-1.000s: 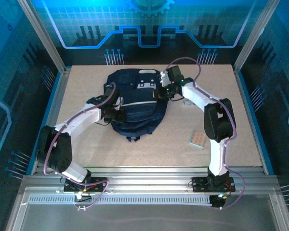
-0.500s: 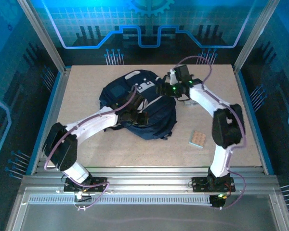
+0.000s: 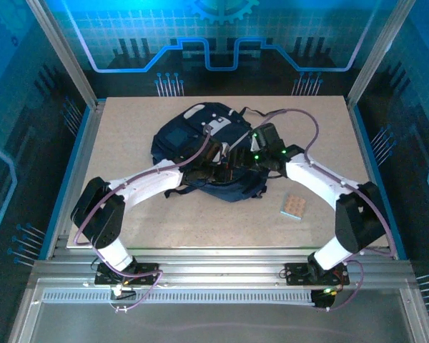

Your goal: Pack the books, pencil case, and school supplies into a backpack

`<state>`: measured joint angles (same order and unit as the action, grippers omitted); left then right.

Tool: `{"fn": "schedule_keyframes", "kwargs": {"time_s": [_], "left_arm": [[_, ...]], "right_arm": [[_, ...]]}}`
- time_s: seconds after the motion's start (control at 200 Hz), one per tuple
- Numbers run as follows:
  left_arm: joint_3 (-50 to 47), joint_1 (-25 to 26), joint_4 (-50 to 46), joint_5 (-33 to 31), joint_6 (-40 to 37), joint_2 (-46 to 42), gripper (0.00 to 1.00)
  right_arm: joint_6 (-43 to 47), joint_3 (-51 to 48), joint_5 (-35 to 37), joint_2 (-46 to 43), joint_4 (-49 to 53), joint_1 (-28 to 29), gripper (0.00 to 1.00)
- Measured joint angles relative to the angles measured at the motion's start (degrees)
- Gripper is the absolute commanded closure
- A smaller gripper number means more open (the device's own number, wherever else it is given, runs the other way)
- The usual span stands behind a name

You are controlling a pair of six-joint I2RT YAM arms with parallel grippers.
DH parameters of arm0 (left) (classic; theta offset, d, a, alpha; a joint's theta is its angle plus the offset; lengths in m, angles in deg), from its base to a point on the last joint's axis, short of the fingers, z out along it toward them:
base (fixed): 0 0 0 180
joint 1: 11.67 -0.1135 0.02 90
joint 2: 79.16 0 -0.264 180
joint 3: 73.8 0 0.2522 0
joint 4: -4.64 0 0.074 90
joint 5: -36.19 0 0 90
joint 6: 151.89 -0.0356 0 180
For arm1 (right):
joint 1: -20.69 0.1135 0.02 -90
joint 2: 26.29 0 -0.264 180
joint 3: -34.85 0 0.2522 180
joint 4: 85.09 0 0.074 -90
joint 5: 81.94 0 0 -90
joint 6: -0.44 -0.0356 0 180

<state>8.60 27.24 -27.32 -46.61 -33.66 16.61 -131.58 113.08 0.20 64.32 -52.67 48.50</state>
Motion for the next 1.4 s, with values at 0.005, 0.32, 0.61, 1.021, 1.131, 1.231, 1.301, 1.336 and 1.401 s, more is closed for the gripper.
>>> {"fn": "schedule_keyframes", "kwargs": {"time_s": [0.005, 0.32, 0.61, 1.021, 1.131, 1.231, 1.301, 1.336, 1.401], "left_arm": [[-0.04, 0.02, 0.13, 0.0, 0.02, 0.0, 1.0], [-4.74, -0.33, 1.46, -2.43, -0.98, -0.42, 1.0], [-9.35, -6.01, -3.02, -3.8, -4.9, -6.69, 1.0], [-10.4, -15.69, -5.4, -6.67, -8.22, -9.33, 0.42], [-8.61, -18.03, -5.49, -11.56, -6.69, -8.2, 0.01], [-7.63, -18.47, -4.98, -13.92, -5.2, -8.68, 0.01], [-7.63, -16.61, -4.2, -15.15, -5.22, -9.7, 0.01], [-7.58, -15.26, -3.74, -15.37, -5.46, -10.29, 0.01], [-6.67, -12.9, -3.5, -15.32, -5.97, -10.71, 0.03]], "right_arm": [[-0.17, -0.04, 0.0, 0.26, -0.17, 0.04, 0.39], [-8.17, -0.07, -0.26, 8.31, -8.0, 0.13, 1.0], [-4.87, 3.23, -1.27, 10.05, -6.05, -0.2, 1.0], [4.98, 9.53, -4.24, 11.69, -2.93, 2.34, 1.0], [7.41, 10.67, -4.13, 11.67, -0.02, 2.01, 0.42], [9.88, 11.02, -2.78, 11.08, 4.33, 1.99, 0.3], [11.32, 11.02, -0.37, 9.44, 7.32, 2.03, 0.0], [11.96, 11.02, 1.73, 7.98, 8.94, 2.01, 0.0], [13.07, 11.02, 5.7, 4.63, 11.52, 2.01, 0.0]]}}
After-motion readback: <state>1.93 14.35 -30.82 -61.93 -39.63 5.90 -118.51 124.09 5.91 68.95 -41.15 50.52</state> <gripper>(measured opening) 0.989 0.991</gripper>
